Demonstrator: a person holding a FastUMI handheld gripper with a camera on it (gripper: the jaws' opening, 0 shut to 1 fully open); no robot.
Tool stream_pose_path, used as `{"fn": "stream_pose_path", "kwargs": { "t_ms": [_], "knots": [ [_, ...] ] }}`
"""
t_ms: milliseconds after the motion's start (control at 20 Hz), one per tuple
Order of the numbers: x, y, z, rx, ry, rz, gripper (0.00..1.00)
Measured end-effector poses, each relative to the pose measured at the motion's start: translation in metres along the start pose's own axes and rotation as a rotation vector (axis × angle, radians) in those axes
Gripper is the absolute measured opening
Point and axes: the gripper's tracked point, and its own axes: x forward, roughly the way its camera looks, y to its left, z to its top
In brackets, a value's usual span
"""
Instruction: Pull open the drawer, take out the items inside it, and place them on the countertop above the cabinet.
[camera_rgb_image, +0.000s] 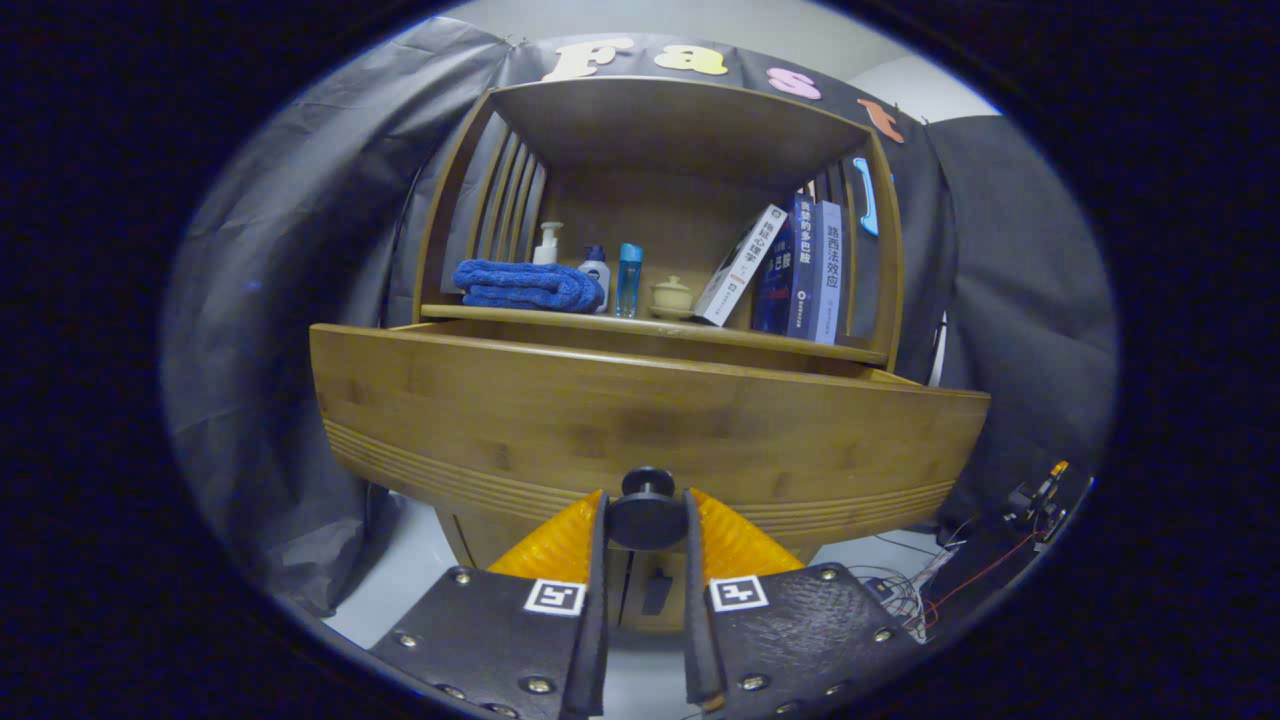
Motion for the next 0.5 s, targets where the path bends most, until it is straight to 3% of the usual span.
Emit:
{"fn": "stream_pose_path", "kwargs": {
  "t_ms": [250,300,400,500],
  "knots": [
    [-0.03,-0.006,-0.002,-0.012,-0.019,-0.022,0.31],
    [-0.038,0.001,-0.007,0.008,-0.016,0.028,0.25],
    [-0.055,0.007,-0.012,-0.043,-0.007,0.009,0.13],
    [-0.058,0.016,0.0,-0.1,-0.067,0.038,0.14]
  ]
}}
